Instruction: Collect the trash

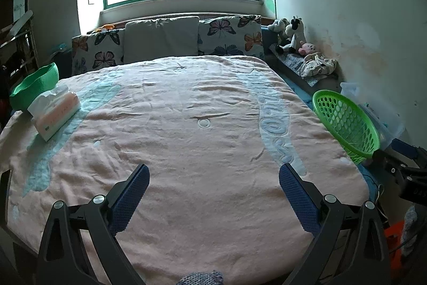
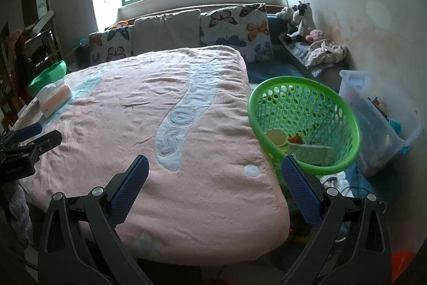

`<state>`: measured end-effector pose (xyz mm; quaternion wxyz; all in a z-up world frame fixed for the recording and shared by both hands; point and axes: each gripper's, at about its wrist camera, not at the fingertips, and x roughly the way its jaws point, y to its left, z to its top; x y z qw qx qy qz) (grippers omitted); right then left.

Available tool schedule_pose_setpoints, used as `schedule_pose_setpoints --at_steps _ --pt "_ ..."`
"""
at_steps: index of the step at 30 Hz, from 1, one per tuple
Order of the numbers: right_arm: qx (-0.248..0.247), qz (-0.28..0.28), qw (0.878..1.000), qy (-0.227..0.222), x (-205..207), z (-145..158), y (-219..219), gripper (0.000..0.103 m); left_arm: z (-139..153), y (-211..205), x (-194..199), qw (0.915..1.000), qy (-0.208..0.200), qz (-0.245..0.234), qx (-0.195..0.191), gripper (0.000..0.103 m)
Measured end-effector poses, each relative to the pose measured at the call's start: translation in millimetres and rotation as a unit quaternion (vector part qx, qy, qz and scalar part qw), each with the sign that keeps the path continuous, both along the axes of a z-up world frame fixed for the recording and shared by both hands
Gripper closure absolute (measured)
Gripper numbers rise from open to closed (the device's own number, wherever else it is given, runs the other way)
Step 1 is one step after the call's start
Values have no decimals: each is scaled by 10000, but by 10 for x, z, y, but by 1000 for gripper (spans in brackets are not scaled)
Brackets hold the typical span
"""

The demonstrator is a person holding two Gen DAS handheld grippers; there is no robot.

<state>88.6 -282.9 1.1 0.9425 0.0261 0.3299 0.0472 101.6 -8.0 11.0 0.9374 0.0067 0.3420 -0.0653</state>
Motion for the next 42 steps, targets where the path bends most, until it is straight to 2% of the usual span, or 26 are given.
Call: schedule_pose_setpoints --at_steps 42 --pt "16 20 10000 88 44 -60 26 5 -91 -78 3 10000 38 16 30 9"
